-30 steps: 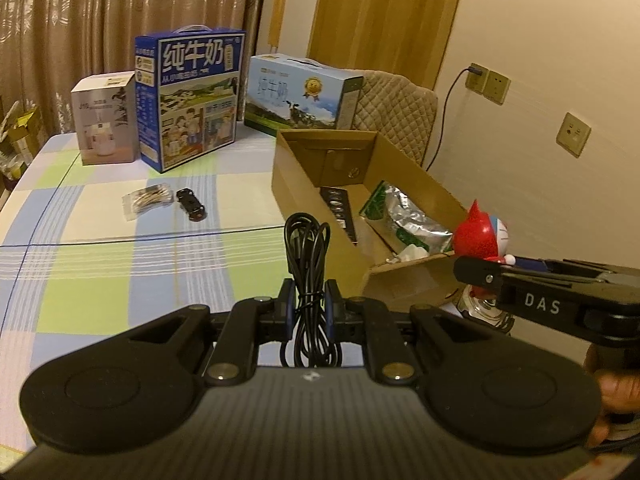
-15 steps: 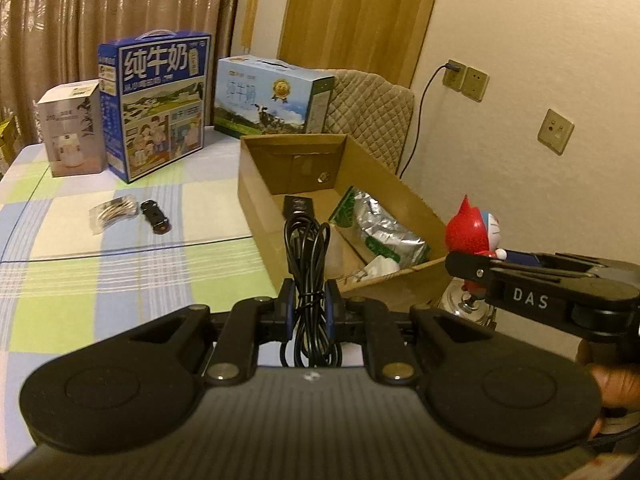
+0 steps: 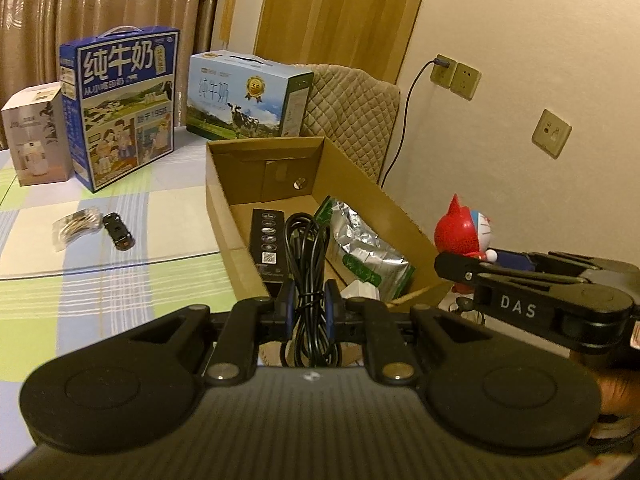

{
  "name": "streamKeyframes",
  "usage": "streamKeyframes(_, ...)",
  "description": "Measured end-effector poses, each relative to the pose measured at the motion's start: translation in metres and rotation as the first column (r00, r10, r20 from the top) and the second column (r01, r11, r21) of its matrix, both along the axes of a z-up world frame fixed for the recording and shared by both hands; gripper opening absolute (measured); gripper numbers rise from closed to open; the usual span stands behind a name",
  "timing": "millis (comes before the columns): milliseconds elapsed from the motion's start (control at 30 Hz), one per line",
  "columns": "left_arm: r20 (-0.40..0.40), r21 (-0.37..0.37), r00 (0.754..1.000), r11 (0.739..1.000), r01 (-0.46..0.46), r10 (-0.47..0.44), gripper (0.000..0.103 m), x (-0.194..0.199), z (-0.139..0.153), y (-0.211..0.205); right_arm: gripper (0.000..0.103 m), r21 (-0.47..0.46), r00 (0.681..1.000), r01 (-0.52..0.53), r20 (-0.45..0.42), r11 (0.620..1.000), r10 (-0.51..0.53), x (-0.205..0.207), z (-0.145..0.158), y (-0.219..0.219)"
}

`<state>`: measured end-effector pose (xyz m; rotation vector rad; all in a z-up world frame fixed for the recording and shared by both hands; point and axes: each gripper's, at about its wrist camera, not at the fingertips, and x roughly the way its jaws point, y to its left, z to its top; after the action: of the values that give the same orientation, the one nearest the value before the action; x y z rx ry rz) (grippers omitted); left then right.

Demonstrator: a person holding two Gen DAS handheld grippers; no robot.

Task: Organize objects
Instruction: 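Carry the cable and figure over the cardboard box with both tools, then lower the cable into the box and open the left tool while the right tool holds the figure above it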

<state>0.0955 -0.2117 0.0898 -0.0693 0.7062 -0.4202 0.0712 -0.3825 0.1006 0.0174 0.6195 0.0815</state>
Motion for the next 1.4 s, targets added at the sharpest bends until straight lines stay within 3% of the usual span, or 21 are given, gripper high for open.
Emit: streamKeyframes(1400, -0.013, 0.040, 0.999, 0.998, 0.048, -0.047, 0.010, 0.079, -0.021, -0.029, 0.036, -0.010, 0.999, -0.026, -0.032, 1.000, 0.026, 0.078, -0.013, -0.005)
